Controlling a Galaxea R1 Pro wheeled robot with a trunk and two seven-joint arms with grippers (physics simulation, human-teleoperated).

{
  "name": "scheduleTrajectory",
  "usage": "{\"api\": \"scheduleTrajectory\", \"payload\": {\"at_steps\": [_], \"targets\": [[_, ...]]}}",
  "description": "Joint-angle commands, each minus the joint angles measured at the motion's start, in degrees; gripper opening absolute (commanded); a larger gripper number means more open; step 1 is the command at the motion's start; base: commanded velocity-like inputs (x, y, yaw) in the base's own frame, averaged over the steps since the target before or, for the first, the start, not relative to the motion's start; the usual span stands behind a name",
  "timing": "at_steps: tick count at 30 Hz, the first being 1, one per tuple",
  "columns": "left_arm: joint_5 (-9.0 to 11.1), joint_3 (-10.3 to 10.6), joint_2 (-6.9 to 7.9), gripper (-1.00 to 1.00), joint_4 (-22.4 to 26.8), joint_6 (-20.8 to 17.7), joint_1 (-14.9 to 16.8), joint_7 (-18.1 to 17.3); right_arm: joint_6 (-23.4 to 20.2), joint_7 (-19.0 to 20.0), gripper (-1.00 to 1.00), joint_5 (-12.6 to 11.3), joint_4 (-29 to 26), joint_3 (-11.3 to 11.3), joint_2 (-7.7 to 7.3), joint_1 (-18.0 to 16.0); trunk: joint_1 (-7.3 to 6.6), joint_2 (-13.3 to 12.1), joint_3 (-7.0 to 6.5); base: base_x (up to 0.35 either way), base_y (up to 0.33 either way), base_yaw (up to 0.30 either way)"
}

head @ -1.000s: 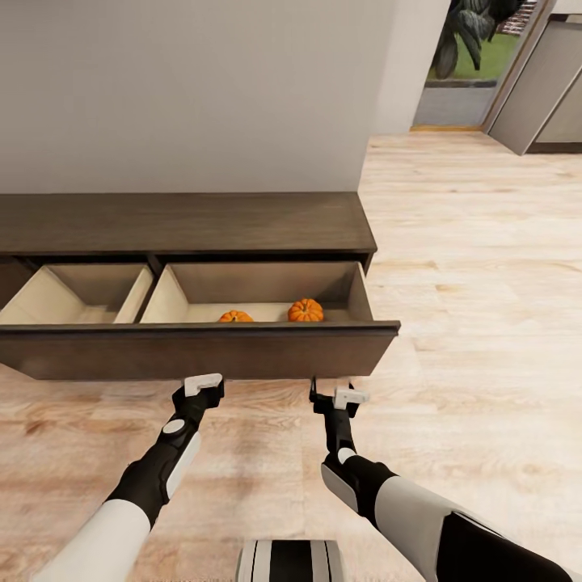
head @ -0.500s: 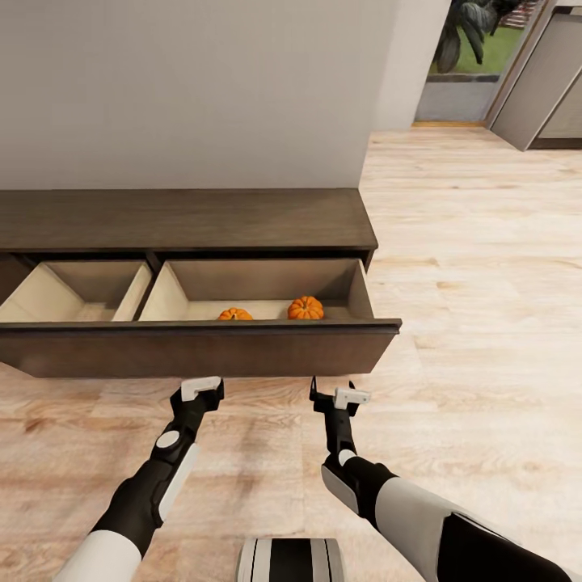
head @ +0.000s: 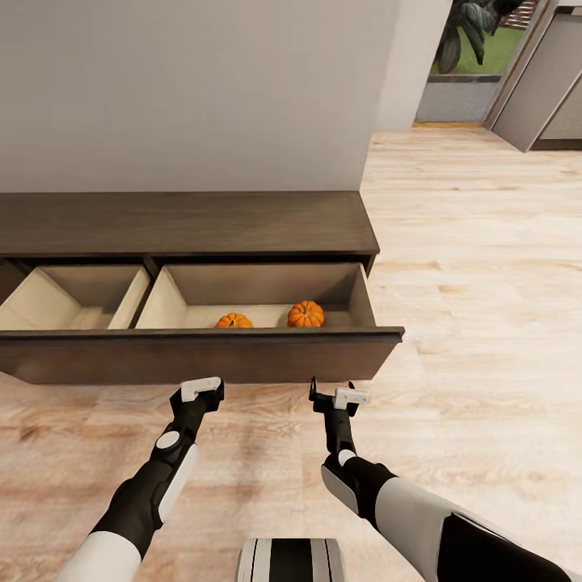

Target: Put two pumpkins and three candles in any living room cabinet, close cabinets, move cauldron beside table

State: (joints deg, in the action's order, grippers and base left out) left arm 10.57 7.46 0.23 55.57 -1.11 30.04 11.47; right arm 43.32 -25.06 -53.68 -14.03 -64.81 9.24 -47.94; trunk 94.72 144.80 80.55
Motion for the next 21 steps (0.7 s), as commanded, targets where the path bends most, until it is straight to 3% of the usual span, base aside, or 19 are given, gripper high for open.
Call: {"api": "scheduleTrajectory", "payload": {"at_steps": [1, 21], "targets": [[0.4, 0.2, 0.04, 1.0, 0.1, -0.1, 0.0, 0.4, 0.1, -0.5, 1.0, -0.1, 0.0, -0.5, -0.01, -0.1, -0.01, 0.0, 0.04, 0.036, 0.0, 0.0], [0.4, 0.3, -0.05, 1.0, -0.2, -0.5, 0.0, 0.5, -0.1, -0.5, 1.0, -0.2, 0.0, -0.9, -0.01, -0.1, -0.01, 0.0, 0.04, 0.125, 0.0, 0.0]]}}
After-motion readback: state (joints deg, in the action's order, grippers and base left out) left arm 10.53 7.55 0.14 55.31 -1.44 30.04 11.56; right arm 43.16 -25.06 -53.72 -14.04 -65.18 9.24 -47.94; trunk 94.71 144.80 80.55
